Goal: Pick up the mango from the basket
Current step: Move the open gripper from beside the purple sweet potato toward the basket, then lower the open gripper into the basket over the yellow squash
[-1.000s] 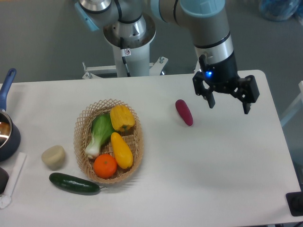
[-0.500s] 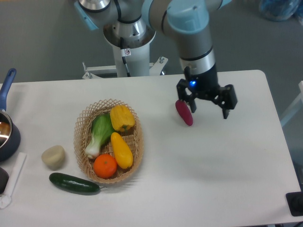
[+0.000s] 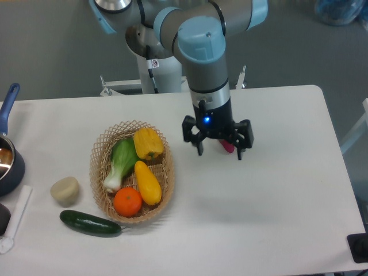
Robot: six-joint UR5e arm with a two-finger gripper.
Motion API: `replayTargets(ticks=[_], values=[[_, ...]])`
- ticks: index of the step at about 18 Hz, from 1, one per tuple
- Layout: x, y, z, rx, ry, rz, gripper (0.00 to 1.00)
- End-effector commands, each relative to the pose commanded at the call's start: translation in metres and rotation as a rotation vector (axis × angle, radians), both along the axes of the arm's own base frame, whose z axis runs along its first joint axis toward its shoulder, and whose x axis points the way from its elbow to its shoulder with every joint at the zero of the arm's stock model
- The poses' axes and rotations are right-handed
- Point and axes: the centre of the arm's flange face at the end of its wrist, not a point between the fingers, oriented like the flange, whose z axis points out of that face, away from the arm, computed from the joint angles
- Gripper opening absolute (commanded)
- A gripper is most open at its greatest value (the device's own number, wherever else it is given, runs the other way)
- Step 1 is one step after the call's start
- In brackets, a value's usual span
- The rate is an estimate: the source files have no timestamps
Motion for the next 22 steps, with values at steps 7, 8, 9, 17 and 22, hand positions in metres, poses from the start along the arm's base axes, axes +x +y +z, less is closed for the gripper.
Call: replayTargets(ticks=[7,8,9,17,22], values=[[0.025,0.034,-0.053,-0.028,-0.108,0.141,1.0],[0.027,0.04,-0.066,-0.045,-0.122,0.134,1.0],[0.028,0.043,-0.075,-0.061,-0.13,0.13,1.0],[0.071,0.057,-0.099,-0.093,-0.175,0.119,1.0],[0.083,0.068,-0.118,-0.073,-0.251,0.191,1.0]])
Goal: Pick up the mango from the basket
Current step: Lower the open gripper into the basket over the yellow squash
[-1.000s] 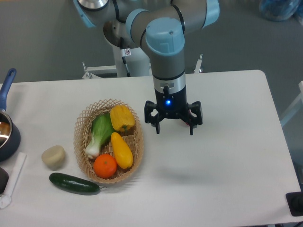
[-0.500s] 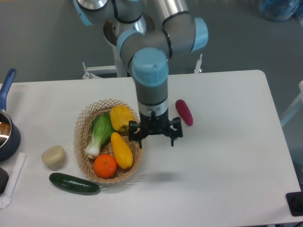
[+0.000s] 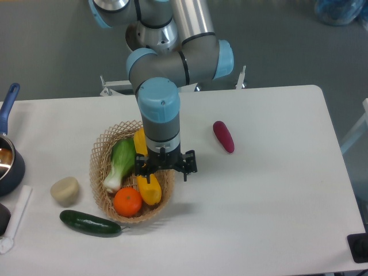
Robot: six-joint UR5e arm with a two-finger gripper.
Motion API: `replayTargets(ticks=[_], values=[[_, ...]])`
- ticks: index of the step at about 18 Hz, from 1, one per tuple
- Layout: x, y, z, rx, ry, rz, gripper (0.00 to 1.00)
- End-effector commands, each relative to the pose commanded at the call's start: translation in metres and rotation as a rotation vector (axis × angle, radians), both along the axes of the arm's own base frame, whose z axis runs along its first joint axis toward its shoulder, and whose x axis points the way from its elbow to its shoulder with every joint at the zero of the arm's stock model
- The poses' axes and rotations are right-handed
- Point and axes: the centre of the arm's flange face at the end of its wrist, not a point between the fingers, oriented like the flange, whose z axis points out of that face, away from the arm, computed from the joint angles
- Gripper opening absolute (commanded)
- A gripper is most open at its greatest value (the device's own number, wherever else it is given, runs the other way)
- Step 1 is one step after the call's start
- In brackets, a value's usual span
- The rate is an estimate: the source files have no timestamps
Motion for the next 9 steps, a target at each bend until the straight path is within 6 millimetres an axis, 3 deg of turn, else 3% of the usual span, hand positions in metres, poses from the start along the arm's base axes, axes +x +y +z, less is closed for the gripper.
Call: replayTargets(ticks=[9], values=[[0.02,-0.001,-0.021,-0.033,-0.02,-0.033,1.0]])
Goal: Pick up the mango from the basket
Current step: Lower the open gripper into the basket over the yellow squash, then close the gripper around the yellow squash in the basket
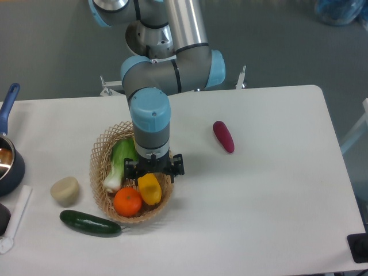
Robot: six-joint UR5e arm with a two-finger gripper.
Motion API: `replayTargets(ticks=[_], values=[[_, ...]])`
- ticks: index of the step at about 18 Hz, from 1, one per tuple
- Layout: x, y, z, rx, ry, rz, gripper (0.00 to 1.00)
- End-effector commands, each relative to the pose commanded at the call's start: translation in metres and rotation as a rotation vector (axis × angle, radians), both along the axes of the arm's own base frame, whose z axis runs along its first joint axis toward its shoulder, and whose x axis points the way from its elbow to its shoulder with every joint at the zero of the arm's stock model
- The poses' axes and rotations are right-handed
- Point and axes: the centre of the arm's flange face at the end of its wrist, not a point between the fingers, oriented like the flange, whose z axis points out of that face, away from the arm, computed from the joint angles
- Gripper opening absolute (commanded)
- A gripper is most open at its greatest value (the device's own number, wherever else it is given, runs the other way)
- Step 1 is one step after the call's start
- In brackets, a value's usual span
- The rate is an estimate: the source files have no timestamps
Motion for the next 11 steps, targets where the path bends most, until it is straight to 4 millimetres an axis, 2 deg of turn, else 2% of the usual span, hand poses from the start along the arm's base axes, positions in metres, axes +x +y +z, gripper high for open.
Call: replayTargets(ticks=[6,11], values=[[0.013,-0.008,-0.024,-0.032,-0.014,-0.015,1.0],[0.013,-0.006,-0.028,-0.029,-0.005,-0.014,1.0]])
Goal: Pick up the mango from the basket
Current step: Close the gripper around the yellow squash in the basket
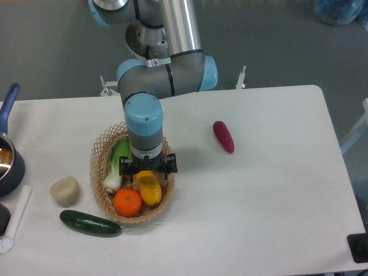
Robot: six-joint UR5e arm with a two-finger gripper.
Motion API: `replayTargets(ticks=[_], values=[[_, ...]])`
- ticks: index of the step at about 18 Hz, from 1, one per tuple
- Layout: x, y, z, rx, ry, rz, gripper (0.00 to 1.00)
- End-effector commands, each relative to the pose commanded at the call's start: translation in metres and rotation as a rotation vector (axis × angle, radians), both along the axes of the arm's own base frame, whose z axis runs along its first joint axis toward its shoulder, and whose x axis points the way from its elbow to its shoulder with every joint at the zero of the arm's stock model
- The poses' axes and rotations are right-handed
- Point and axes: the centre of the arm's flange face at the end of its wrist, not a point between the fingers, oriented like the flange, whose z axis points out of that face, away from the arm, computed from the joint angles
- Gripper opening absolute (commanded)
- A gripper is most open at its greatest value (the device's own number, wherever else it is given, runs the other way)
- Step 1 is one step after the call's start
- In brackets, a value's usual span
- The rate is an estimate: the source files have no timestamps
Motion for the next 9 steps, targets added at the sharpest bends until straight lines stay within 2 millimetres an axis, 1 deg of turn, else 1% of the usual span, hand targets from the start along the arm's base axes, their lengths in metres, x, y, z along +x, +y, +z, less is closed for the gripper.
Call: replayTargets(ticks=[3,4,6,7,8,9], values=[[0.0,0.0,-0.002,-0.003,-0.001,-0.001,1.0],[0.001,0.001,-0.006,-0.009,-0.003,-0.004,0.99],[0.001,0.001,-0.01,-0.026,0.006,-0.006,0.9],[0.004,0.002,-0.014,-0.035,0.008,-0.014,0.88],[0.004,0.003,-0.014,-0.041,0.017,-0.016,0.81],[0.004,0.003,-0.013,-0.041,0.017,-0.016,0.77]])
